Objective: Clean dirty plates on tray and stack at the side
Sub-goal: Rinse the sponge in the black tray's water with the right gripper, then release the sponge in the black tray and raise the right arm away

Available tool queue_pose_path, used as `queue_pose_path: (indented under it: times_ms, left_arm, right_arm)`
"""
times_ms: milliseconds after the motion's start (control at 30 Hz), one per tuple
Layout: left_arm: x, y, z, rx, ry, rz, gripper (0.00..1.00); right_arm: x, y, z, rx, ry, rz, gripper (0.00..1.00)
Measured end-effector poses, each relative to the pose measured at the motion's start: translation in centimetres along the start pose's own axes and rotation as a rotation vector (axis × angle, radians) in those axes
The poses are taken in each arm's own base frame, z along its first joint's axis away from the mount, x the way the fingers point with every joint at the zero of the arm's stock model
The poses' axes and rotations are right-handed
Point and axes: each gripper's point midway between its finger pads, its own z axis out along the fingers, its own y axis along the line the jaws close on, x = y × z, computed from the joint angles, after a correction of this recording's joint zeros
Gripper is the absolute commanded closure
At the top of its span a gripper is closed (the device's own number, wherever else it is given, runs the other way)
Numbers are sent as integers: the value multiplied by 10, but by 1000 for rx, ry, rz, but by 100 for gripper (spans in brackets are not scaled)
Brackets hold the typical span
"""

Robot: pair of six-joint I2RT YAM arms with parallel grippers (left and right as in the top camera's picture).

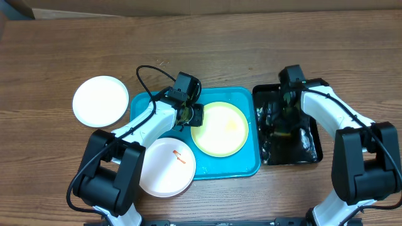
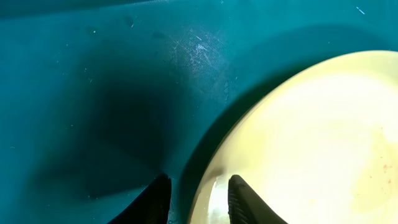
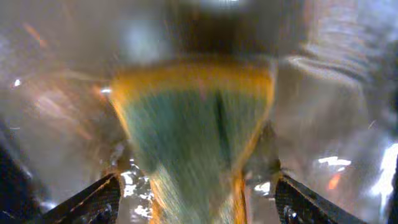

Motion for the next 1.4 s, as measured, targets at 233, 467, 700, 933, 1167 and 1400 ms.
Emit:
queue_pose_path:
  times_ms: [233, 467, 700, 933, 1167, 1400]
  left_arm:
    - [0, 0, 0, 0, 0, 0, 67]
    - [0, 0, 0, 0, 0, 0, 67]
    - [0, 0, 0, 0, 0, 0, 67]
    - [0, 0, 0, 0, 0, 0, 67]
    - [0, 0, 0, 0, 0, 0, 64]
    - [0, 0, 0, 0, 1, 0, 62]
  right_arm:
    - [-12, 2, -2, -3, -47, -4, 37]
    - [-15, 2, -2, -4, -59, 4, 72]
    - [-37, 4, -3, -4, -156, 7, 30]
    - [-46, 3, -4, 5, -194, 9, 96]
    - [-58, 6, -7, -9, -245, 14, 18]
    - [-55, 4, -26, 13, -185, -4, 14]
